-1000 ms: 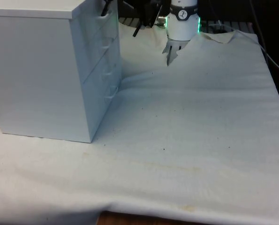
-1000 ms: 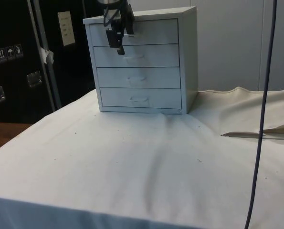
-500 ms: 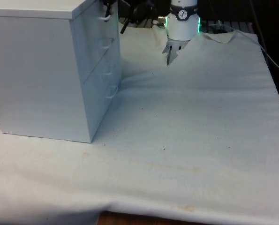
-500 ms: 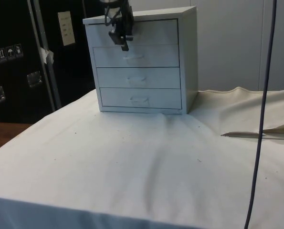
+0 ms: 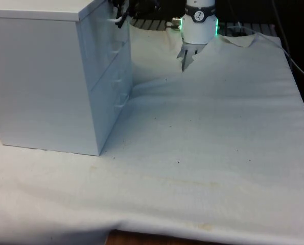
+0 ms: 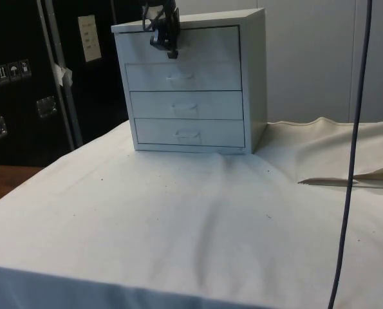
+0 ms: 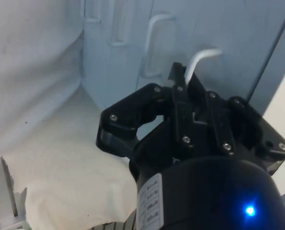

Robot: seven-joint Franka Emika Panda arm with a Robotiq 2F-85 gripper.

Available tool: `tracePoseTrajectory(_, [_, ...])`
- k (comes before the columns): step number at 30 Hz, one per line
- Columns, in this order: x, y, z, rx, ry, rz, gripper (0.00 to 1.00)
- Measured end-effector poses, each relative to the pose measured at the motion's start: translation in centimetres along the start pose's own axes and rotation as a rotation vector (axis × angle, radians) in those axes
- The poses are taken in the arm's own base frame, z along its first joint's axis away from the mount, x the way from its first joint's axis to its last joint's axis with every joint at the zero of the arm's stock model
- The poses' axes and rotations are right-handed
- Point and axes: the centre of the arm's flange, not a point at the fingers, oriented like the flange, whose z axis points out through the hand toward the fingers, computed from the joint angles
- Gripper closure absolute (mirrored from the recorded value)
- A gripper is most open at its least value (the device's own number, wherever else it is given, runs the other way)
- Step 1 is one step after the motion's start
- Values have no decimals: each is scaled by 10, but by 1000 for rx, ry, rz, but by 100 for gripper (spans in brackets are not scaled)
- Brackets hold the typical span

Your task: Open the drawer, then close it.

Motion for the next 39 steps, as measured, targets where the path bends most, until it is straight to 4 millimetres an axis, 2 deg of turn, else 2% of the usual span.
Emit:
tracePoseTrajectory(4, [1,9,-1,-8,2,8,100])
tracePoseTrajectory(21, [1,10,-1,-9,2,8,100])
tracePoseTrajectory(30, [2,-3,-13,1,15,17,100])
tracePoseTrajectory(39, [2,-6,-14,-1,14,14,100])
